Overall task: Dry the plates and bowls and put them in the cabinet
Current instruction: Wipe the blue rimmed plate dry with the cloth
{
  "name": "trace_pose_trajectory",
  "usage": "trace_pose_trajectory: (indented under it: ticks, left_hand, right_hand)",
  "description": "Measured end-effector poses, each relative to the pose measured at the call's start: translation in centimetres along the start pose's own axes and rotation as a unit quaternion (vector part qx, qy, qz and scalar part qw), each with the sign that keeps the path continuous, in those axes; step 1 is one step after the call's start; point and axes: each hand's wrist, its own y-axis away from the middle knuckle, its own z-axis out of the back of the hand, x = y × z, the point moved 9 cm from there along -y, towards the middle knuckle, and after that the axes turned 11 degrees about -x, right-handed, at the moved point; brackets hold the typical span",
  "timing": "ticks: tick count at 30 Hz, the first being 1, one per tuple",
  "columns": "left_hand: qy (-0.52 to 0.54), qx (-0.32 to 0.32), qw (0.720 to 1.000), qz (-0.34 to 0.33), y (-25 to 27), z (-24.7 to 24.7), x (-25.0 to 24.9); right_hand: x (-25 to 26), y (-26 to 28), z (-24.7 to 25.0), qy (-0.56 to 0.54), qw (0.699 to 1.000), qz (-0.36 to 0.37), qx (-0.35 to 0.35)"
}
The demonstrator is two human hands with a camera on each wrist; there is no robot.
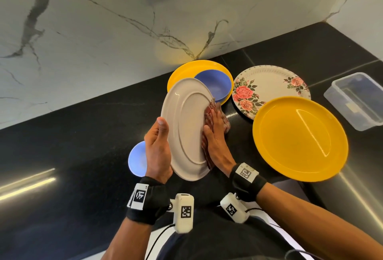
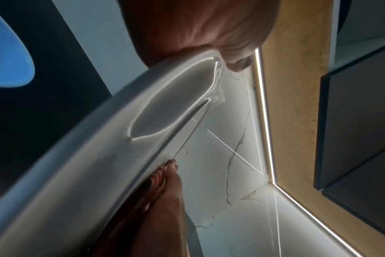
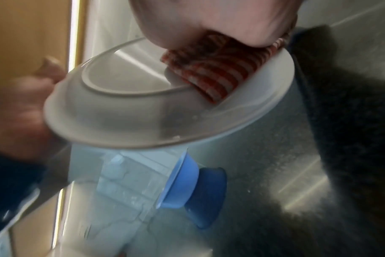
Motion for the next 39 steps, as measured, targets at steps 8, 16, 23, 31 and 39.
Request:
trace_pose_trajectory:
  ticks: [8, 16, 23, 31, 39]
  left_hand:
    - [-0.067, -0.015, 0.997, 0.047, 0.2, 0.0, -0.2]
    - [0.044, -0.047, 0.989, 0.137, 0.5, 0.8, 1.1]
    - [0.053, -0.054, 0.993, 0.086, 0.3, 0.8, 0.6]
    - [0.014, -0.050, 0.997, 0.056, 0.0, 0.7, 0.3]
    - [0.019, -0.055, 0.997, 0.047, 0.0, 0.6, 0.4]
  right_hand:
    - [9.4, 5.1, -4.0, 0.084, 0.957, 0.251, 0.117]
    - [9.5, 7.9, -5.0, 0.188, 0.893, 0.375, 0.164]
    - [6.7, 7.2, -3.6, 0.179, 0.904, 0.347, 0.175]
    - [-1.3, 1.7, 0.4, 0.175, 0.973, 0.092, 0.120]
    - [-2.2, 0.6, 1.1, 0.089, 0.990, -0.028, 0.108]
